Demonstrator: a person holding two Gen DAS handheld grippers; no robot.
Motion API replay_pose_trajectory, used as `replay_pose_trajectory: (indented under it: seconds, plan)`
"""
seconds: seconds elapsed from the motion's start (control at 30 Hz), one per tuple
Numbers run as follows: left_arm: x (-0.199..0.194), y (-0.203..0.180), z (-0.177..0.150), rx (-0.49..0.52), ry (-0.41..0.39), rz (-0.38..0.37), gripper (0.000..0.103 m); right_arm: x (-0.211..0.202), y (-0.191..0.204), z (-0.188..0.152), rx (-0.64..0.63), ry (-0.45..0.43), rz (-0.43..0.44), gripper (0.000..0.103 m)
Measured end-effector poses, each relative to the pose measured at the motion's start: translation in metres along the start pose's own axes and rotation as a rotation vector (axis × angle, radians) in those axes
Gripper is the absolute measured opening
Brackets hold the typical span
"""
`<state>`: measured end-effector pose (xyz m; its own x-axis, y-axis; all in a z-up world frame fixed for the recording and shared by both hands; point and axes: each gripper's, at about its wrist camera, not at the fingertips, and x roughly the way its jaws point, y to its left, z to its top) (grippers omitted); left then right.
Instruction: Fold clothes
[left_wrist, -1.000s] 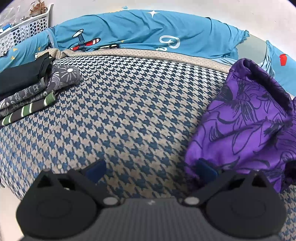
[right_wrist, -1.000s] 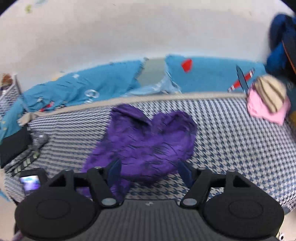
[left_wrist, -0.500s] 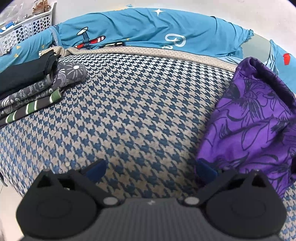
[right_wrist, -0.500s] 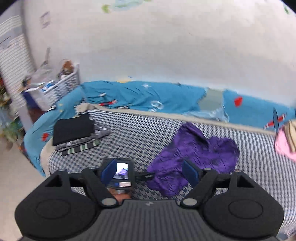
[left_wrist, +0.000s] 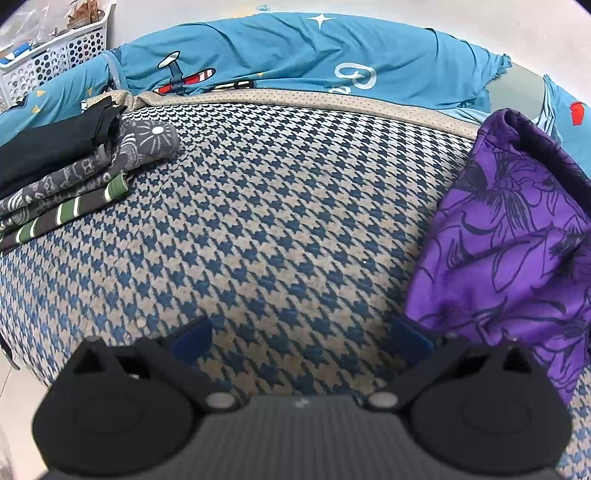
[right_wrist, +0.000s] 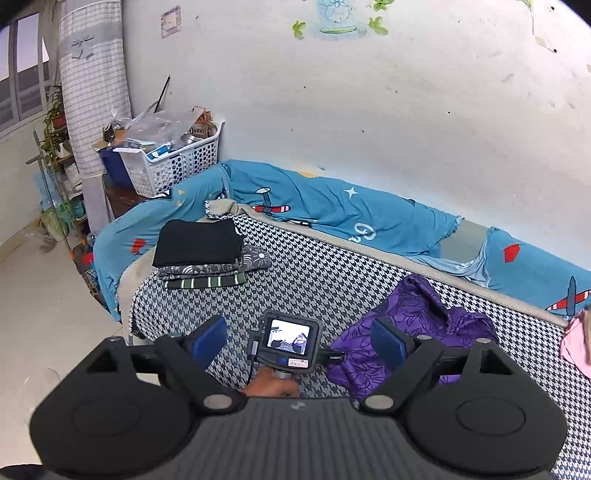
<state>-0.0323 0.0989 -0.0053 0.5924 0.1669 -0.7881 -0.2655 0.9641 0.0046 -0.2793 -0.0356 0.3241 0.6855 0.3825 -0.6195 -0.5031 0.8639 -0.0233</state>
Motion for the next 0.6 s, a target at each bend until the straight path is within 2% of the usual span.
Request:
replay_pose_trajectory:
  seconds: [0.6]
  plan:
    - [0.0, 0.0, -0.001, 0.002, 0.003, -0.001, 0.103, -0.002, -0.009, -0.007, 0.006, 0.006, 0.002, 0.093]
